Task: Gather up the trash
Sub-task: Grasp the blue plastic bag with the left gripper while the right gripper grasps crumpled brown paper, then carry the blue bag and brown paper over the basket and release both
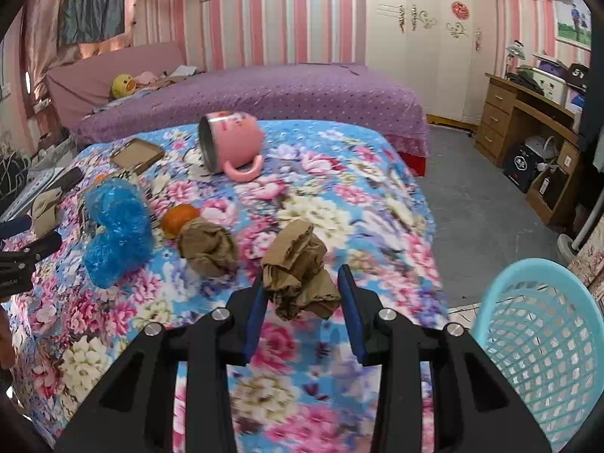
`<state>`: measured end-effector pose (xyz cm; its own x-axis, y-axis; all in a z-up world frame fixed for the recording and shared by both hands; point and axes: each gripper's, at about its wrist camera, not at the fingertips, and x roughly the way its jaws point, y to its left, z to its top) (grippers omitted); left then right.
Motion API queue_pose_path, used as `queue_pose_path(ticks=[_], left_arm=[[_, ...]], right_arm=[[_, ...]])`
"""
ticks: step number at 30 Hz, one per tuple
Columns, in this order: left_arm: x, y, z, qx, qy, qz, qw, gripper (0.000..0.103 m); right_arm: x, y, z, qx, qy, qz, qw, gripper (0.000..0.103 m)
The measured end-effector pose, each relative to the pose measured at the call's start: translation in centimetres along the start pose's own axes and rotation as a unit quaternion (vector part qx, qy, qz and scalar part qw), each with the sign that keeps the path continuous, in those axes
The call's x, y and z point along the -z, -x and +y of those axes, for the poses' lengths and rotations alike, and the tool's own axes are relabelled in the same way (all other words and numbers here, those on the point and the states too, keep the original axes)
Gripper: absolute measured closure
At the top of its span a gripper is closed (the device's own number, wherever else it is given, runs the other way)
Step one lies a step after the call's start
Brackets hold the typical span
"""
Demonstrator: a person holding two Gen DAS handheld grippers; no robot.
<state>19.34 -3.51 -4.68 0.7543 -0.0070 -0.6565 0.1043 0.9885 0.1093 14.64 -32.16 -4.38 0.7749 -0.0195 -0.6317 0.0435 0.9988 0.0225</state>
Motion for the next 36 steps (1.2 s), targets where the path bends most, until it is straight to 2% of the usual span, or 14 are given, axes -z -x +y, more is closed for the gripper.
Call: queue_pose_path(ticks=[7,14,16,17,19,21,26,30,36], left_arm=[[-0.8,-0.2,-6.0,0.040,0.010,0.003,0.9991,0.005],[-1.2,-2.2,-9.1,0.030,0.024,0.019,0.9991,0.008],[-1.3,-2.9,-9.3,0.035,0.024,0.029,0.9987,0.026],[-1.4,-3.4,-9.5,0.037,0.021,0.036,0.9985,0.032],[-1.2,-4.2,-9.6,0.045,0.016,0.050,0.9976,0.059],[-1.1,-4.4,-9.5,0.052,0.018,0.057,0.9969,0.075],[-1.3,-1.7,-9.3,0.048,0.025,0.020,0.9983,0.076],[-2.0,0.8,-10.0,0.061,0.032,-0.006,0.9976,0.076],[-3.0,3.1,-14.7,0.072,-0.010,-0.029,0.9969,0.076]], right_arm=[[0.3,1.4,-2.8,0.017,-0.017,-0.016,1.000,0.066],[0.6,1.7,-5.0,0.022,-0.033,-0.016,0.999,0.066],[0.7,1.8,-5.2,0.022,-0.035,-0.016,0.999,0.066],[0.7,1.8,-5.4,0.023,-0.035,-0.017,0.999,0.066],[0.7,1.8,-5.6,0.022,-0.036,-0.017,0.999,0.066],[0.7,1.9,-5.8,0.022,-0.037,-0.019,0.999,0.066],[0.6,2.5,-6.3,0.027,-0.036,-0.027,0.999,0.066],[0.7,3.0,-7.0,0.037,-0.034,-0.032,0.998,0.065],[1.1,4.8,-10.3,0.064,-0.049,-0.044,0.996,0.065]])
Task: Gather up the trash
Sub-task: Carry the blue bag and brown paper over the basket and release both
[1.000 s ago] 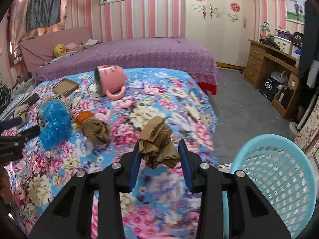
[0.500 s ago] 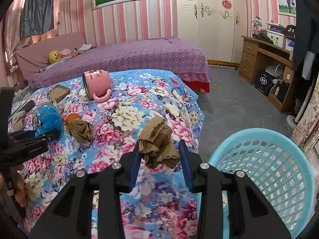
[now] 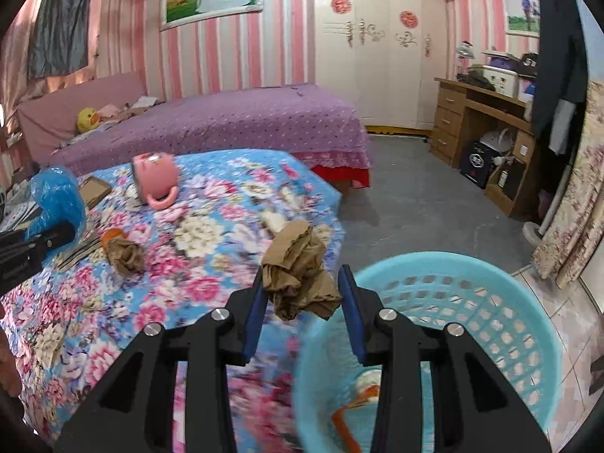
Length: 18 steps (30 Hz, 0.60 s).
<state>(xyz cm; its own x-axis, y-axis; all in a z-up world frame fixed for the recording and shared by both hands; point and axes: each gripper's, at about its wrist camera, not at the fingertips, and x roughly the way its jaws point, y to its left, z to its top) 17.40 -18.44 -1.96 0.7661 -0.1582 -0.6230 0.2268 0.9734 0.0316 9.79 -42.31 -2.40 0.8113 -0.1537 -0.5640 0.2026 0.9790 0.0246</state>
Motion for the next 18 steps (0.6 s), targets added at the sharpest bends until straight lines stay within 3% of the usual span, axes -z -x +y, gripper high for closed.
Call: queue_pose_path(ticks=[8,18], left_arm=[[0.1,0.5,-8.3,0.065,-0.019,0.004,0.9977,0.076],[2.1,-0.3,-18.6,0.116,-0.074,0.014,0.9904,0.076]], right_arm=[[0.7,0.9,-6.6,0.049,-0.011,0.003,0.999,0.065],[2.4,2.2,-13.3,0.092,-0.040,0.007,0.995,0.065]])
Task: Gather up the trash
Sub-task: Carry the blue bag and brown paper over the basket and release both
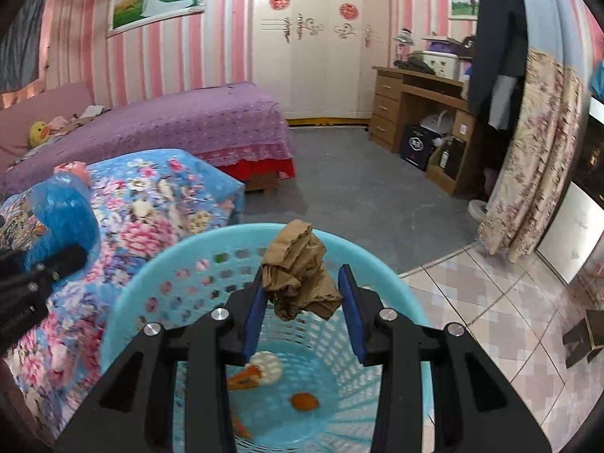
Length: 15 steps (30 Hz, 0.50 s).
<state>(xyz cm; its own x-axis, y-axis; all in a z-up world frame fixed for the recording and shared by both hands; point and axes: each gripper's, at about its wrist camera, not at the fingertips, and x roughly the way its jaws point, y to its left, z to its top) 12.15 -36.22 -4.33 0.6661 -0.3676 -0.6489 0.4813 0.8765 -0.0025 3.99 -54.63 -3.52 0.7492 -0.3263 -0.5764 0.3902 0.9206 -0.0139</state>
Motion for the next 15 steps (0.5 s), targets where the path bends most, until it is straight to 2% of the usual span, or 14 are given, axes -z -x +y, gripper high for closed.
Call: queue_pose_path(ticks=[5,13,15], left_arm=[[0.4,-1.5,-3.3,0.007,-0.019,0.002,0.9998,0.076],[0.2,-2.1,-5.8,0.005,-0.041,-0.017,0.9990,0.075],[0.1,-2.0,-6.1,0.002,-0.045,-0.021,0.9988,0.068]], right_arm=[[0.6,0.4,-2.4,0.015,-0.019,0.001,1.000,0.065],[1.3,0.1,-3.9,0.024,-0.040,0.008,0.999,0.065],[1.3,0.2,-4.3,0.021,-0.045,0.008,0.999,0.065]])
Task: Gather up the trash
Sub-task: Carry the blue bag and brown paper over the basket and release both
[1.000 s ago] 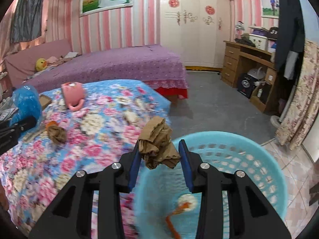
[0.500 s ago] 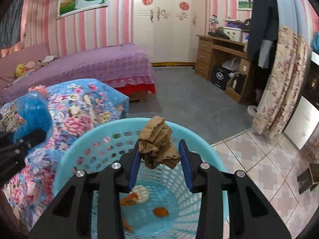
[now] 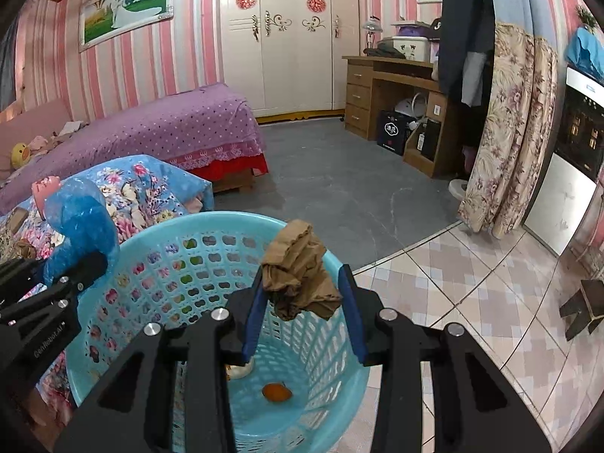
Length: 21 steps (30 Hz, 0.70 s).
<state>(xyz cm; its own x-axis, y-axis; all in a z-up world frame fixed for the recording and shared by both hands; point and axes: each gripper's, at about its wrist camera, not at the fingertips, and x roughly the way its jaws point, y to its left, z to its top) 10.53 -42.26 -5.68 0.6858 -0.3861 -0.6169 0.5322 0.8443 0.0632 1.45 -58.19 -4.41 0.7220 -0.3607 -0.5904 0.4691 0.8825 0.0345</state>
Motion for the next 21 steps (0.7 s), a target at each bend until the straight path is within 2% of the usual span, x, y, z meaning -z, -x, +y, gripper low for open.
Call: queue_pose_path(ticks=[2,4,6,12,21], left_arm=[[-0.1,0.1,0.0,0.004,0.002,-0.003,1.0000,0.053],[-0.2,0.4,0.2,0.001,0.007,-0.011,0.9999,0.028],[-0.2,0.9,0.6,-0.006,0.010,-0.022,0.9997,0.021],[-0.4,1.8,1.9,-0.028,0.014,-0.033,0.9990,0.014],[-0.6,2.7,4.3,-0.048,0.030,-0.038,0.9977,0.011]], right_arm=[[0.1,-0.1,0.0,-0.001,0.000,0.000,1.000,0.065],[0.1,-0.1,0.0,-0.001,0.001,0.000,1.000,0.065],[0.1,-0.1,0.0,0.000,0.001,0.000,1.000,0.065],[0.1,-0.1,-0.4,-0.001,-0.011,-0.001,1.000,0.065],[0.1,-0.3,1.1,-0.013,-0.005,-0.003,1.000,0.063]])
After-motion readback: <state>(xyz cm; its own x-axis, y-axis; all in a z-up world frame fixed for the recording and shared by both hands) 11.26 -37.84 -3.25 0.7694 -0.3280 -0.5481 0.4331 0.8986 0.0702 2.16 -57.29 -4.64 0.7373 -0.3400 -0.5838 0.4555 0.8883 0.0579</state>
